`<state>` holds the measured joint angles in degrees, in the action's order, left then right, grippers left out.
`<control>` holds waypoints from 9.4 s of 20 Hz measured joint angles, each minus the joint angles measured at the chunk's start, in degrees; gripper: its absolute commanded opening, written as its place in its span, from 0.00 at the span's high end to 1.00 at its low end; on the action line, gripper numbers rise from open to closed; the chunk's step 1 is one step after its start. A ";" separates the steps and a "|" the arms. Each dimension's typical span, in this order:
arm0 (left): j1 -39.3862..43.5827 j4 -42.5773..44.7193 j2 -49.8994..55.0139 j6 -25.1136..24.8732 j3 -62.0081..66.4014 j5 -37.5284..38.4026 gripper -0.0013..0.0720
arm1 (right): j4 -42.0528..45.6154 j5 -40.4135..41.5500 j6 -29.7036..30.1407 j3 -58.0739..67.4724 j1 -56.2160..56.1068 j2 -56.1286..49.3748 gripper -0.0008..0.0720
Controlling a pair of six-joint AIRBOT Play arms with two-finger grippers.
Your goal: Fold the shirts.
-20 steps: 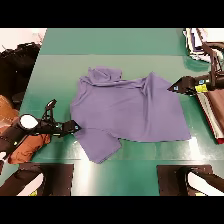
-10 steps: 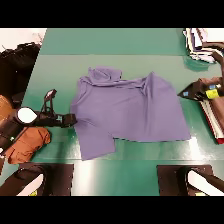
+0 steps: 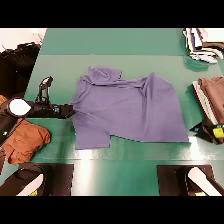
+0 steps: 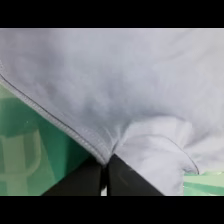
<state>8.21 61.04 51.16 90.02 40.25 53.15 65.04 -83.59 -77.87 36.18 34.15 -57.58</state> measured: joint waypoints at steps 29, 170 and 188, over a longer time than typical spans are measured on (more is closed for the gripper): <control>-0.35 11.04 -6.88 0.09 68.24 8.68 0.95 | -0.52 13.29 -1.14 62.01 -22.88 11.72 0.97; -2.49 4.79 34.84 -1.99 36.68 4.94 0.95 | -12.00 -0.72 4.28 43.76 -17.22 -39.28 0.37; 16.48 -4.81 49.16 -1.57 46.10 -5.25 0.95 | -18.45 9.73 9.31 35.69 -24.68 -29.51 0.97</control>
<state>24.69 56.23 100.31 88.44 86.35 47.90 46.59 -73.87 -68.55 71.88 9.47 -87.09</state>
